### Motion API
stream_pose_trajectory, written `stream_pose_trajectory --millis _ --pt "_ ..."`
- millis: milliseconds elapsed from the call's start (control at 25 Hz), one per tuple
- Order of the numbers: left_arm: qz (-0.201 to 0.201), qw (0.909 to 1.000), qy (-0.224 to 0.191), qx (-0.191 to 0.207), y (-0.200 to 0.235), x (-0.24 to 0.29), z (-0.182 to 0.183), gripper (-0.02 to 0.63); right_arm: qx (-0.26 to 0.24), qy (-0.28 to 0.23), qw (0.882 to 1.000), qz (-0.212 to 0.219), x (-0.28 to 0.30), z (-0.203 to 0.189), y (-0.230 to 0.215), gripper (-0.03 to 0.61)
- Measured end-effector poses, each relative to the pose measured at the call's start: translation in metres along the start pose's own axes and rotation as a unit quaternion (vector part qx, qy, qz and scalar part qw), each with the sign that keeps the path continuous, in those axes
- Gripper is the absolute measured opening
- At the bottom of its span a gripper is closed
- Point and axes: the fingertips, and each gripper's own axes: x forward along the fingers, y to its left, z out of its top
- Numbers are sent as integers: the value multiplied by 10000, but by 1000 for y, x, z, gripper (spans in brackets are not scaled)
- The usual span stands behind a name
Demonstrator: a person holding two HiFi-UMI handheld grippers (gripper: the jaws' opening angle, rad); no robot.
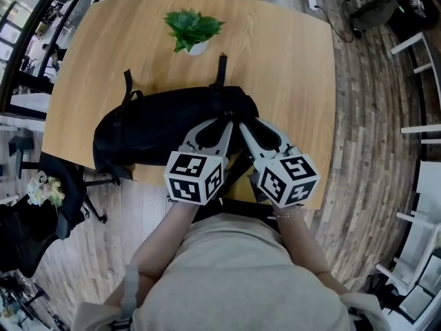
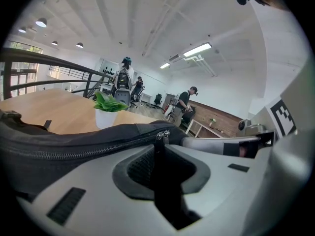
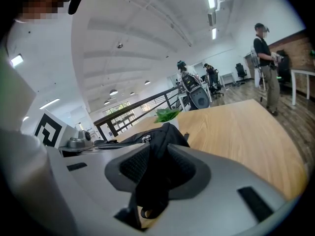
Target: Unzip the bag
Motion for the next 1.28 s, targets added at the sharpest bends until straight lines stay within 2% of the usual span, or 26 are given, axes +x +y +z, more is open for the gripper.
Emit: stream_pose_trajectory --millis 520,920,1280 --pt "-39 9999 -130 106 -7 2 1 35 24 31 9999 92 2 -1 -6 117" --pt "-48 9991 -415 -101 -5 -8 8 26 133 -26 9998 153 2 -2 -5 103" --pt "-235 9986 -399 -267 -2 -19 11 25 170 -33 9996 238 0 -2 -6 87"
